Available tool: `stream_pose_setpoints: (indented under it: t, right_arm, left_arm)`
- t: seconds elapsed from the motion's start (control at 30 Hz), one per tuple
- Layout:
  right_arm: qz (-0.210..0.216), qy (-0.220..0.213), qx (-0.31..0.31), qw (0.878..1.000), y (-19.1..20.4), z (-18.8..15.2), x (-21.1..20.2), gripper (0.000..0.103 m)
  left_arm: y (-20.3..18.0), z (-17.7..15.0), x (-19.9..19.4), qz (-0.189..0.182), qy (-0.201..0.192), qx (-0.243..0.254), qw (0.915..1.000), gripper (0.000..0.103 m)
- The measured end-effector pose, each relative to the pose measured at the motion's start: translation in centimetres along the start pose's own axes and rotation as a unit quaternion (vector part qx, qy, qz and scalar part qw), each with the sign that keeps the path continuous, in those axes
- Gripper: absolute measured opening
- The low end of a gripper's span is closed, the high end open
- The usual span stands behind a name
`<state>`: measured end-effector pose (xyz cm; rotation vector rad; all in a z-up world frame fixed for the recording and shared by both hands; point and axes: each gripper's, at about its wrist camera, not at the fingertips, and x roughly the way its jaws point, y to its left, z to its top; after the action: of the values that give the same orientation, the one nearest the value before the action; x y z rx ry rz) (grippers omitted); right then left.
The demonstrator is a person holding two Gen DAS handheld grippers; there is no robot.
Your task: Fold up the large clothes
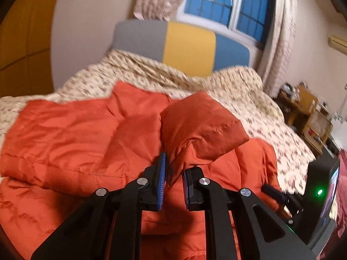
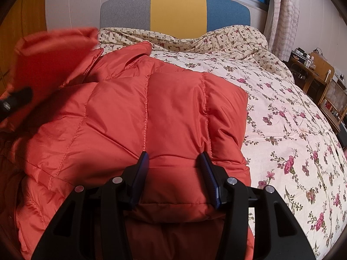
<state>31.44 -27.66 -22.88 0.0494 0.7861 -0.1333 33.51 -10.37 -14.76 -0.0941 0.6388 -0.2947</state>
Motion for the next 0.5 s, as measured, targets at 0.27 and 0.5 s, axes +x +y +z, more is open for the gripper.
stream_pose_setpoints:
  t: [0.27,0.5]
  right_arm:
    - [0.004,-0.001,0.004,1.0,-0.1,0.0,0.0,0.05]
    - [0.015,-0.009,0.011,1.0,-0.5,0.0,-0.4,0.056]
  left_arm:
    - [0.9,-0.6,-1.0,-0.056,0.021,-0.019,0.998,0.091]
    - [5.7,0.3,-5.2,-0.03,-0.024,-0.045,0.9982,0.092]
